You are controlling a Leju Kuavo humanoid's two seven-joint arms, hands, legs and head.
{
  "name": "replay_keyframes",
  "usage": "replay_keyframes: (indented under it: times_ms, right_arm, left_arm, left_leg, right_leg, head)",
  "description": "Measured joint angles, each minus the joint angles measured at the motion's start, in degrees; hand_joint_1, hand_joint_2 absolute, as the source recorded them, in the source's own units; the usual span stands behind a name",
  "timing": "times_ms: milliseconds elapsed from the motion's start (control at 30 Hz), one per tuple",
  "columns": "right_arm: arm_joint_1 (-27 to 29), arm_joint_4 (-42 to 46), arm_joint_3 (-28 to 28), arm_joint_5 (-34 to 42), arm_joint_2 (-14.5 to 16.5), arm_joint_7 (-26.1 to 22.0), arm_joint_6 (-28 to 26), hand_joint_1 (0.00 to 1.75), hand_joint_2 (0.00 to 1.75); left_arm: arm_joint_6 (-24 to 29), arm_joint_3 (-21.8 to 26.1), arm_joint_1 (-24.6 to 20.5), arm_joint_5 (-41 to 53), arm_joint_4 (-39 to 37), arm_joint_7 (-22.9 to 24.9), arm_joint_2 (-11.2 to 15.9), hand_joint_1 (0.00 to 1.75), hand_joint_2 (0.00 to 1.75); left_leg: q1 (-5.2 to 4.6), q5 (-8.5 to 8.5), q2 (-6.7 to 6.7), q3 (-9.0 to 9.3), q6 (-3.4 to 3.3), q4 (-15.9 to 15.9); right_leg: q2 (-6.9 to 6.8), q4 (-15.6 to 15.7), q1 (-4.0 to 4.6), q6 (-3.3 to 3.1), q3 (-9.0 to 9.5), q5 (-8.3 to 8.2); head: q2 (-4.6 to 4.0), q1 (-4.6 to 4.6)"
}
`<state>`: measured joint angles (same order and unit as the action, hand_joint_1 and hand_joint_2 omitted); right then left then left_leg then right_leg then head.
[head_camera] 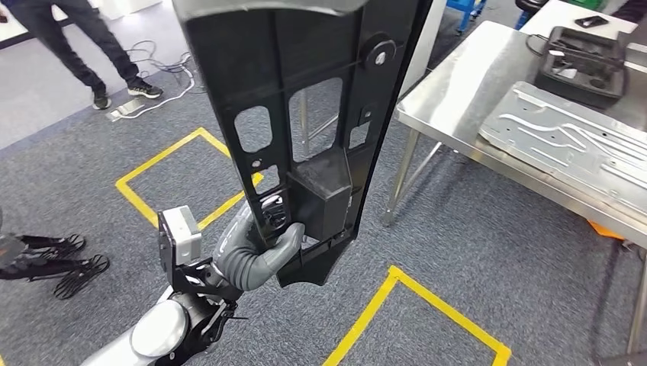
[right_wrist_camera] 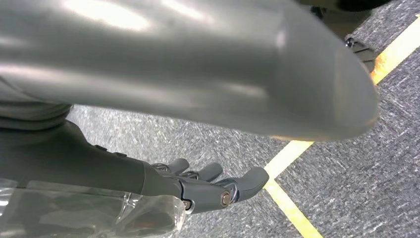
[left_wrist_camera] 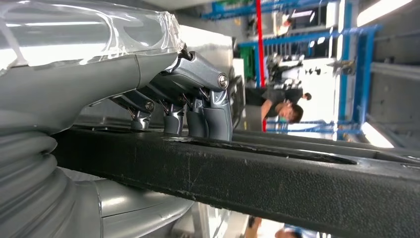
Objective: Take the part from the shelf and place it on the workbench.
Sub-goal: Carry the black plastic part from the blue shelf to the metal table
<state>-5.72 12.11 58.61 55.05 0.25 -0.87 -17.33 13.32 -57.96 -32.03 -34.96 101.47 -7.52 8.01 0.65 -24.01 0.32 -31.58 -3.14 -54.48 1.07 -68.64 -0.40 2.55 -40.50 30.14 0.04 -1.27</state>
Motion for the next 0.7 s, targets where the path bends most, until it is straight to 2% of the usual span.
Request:
replay_keyframes:
  times_ms: [33, 67, 100, 133, 200, 233, 267, 333, 367, 433, 500, 533, 567, 600, 633, 700]
  right_arm:
    - [0.0, 0.0, 0.0, -0.1, 0.0, 0.0, 0.0, 0.00, 0.00]
    - [0.0, 0.0, 0.0, -0.3, 0.0, 0.0, 0.0, 0.00, 0.00]
    - [0.1, 0.0, 0.0, -0.4, 0.0, 0.0, 0.0, 0.00, 0.00]
    - [0.2, 0.0, 0.0, -0.5, 0.0, 0.0, -0.1, 0.00, 0.00]
    - [0.1, 0.0, 0.0, -0.8, 0.3, 0.0, -0.2, 0.00, 0.00]
    - [0.0, 0.0, 0.0, -0.9, 0.4, -0.1, -0.2, 0.00, 0.00]
    - [0.0, 0.0, 0.0, -1.0, 0.5, -0.1, -0.3, 0.00, 0.00]
    - [0.0, 0.0, 0.0, -0.8, 0.5, 0.0, -0.3, 0.00, 0.00]
    - [0.1, 0.0, 0.0, -0.5, 0.6, 0.1, -0.3, 0.00, 0.00]
    - [0.0, 0.0, 0.0, 0.1, 0.6, 0.4, -0.1, 0.00, 0.00]
    - [-0.2, 0.0, 0.0, 0.7, 0.6, 0.7, 0.2, 0.00, 0.00]
    - [-0.2, 0.0, 0.0, 0.8, 0.6, 0.8, 0.3, 0.00, 0.00]
    - [-0.1, 0.0, 0.0, 0.9, 0.6, 0.9, 0.3, 0.00, 0.00]
    - [-0.1, 0.0, 0.0, 1.0, 0.6, 1.0, 0.3, 0.00, 0.00]
    - [-0.1, 0.0, 0.0, 1.1, 0.6, 1.0, 0.3, 0.00, 0.00]
    - [-0.1, 0.0, 0.0, 1.1, 0.6, 1.1, 0.4, 0.00, 0.00]
  left_arm:
    - [0.3, 0.0, 0.3, 0.1, -0.2, 0.0, 0.0, 1.75, 1.75]
    - [0.6, 0.0, 0.7, 0.3, -0.3, 0.0, 0.1, 1.75, 1.75]
    - [1.0, 0.1, 1.1, 0.5, -0.3, 0.0, 0.2, 1.75, 1.75]
    - [1.4, 0.3, 1.3, 0.7, -0.3, 0.0, 0.3, 1.75, 1.75]
    - [1.9, 0.7, 1.7, 0.8, -0.2, 0.3, 0.7, 1.75, 1.75]
    - [2.0, 1.0, 1.9, 0.8, -0.1, 0.4, 1.0, 1.75, 1.75]
    - [2.1, 1.2, 2.0, 0.8, 0.0, 0.6, 1.2, 1.75, 1.75]
    - [2.1, 1.5, 2.2, 0.9, 0.2, 1.0, 1.5, 1.75, 1.75]
    - [1.9, 1.5, 2.3, 0.9, 0.3, 1.3, 1.5, 1.75, 1.75]
    - [1.2, 1.5, 2.3, 1.2, 0.4, 1.5, 1.5, 1.75, 1.75]
    - [0.4, 1.4, 2.3, 1.5, 0.3, 1.5, 1.5, 1.75, 1.75]
    - [0.1, 1.3, 2.3, 1.5, 0.2, 1.4, 1.5, 1.75, 1.75]
    - [-0.1, 1.1, 2.3, 1.5, 0.1, 1.3, 1.5, 1.75, 1.75]
    - [-0.3, 1.0, 2.3, 1.5, 0.0, 1.1, 1.4, 1.75, 1.75]
    - [-0.6, 0.9, 2.2, 1.5, -0.1, 0.9, 1.4, 1.75, 1.75]
    - [-1.0, 0.9, 1.9, 1.6, -0.2, 0.4, 1.1, 1.75, 1.75]
  left_leg:
    - [0.03, -0.09, 0.67, 0.02, 0.04, 0.0]
    - [0.09, -0.18, 1.26, 0.04, 0.12, 0.0]
    - [0.19, -0.30, 1.78, 0.10, 0.28, 0.0]
    - [0.29, -0.45, 2.22, 0.23, 0.51, -0.1]
    - [0.23, -0.81, 2.97, 0.53, 1.18, -0.1]
    - [0.12, -0.97, 3.27, 0.68, 1.58, -0.1]
    - [0.02, -1.09, 3.59, 0.81, 1.98, -0.1]
    - [0.19, -1.36, 4.00, 1.06, 2.77, 0.0]
    - [0.35, -1.88, 3.68, 0.90, 3.07, -0.6]
    - [0.56, -4.58, 2.16, -1.15, 3.38, -5.2]
    - [0.49, -8.20, 0.88, -5.30, 3.27, -13.8]
    - [0.42, -9.04, 0.60, -7.04, 3.19, -17.0]
    - [0.33, -8.81, 0.40, -7.90, 3.00, -18.2]
    - [0.24, -7.48, 0.23, -7.57, 2.73, -17.0]
    - [0.12, -5.54, -0.04, -6.27, 2.40, -13.8]
    - [-0.10, -1.92, -1.77, -2.55, 1.51, -5.2]
  right_leg:
    - [-0.18, -2.5, -0.26, 0.27, -1.42, 0.56]
    - [-0.28, -2.7, -0.50, 0.50, -1.69, 0.01]
    - [-0.55, -0.6, -0.72, 0.71, -0.72, -1.50]
    - [-1.23, 3.3, -0.89, 0.90, 1.30, -3.50]
    - [-3.13, 10.8, -0.82, 0.99, 5.21, -6.11]
    - [-3.70, 12.6, -0.67, 0.81, 6.18, -6.49]
    - [-3.72, 13.1, -0.49, 0.49, 6.39, -6.35]
    - [-2.84, 13.1, -0.36, -0.37, 6.35, -6.37]
    - [-2.40, 13.1, -0.38, -0.76, 6.41, -6.38]
    - [-1.59, 13.2, -0.45, -1.52, 6.52, -6.45]
    - [-0.56, 13.2, -0.26, -1.90, 6.51, -6.44]
    - [0.08, 13.2, -0.13, -1.97, 6.51, -6.43]
    - [0.86, 13.2, -0.01, -2.01, 6.54, -6.43]
    - [1.66, 13.2, 0.09, -2.02, 6.60, -6.43]
    - [2.43, 13.2, 0.17, -2.02, 6.68, -6.44]
    - [3.86, 13.2, 0.30, -1.94, 6.74, -6.45]
  head:
    - [0.00, -0.01]
    - [0.00, -0.01]
    - [0.00, -0.02]
    - [0.00, -0.02]
    - [0.00, 0.00]
    - [0.00, 0.04]
    - [0.00, 0.09]
    - [0.00, 0.17]
    - [0.00, 0.20]
    - [0.00, 0.28]
    - [0.00, 0.35]
    - [0.00, 0.38]
    - [0.00, 0.39]
    - [0.00, 0.39]
    - [0.00, 0.40]
    - [0.00, 0.39]
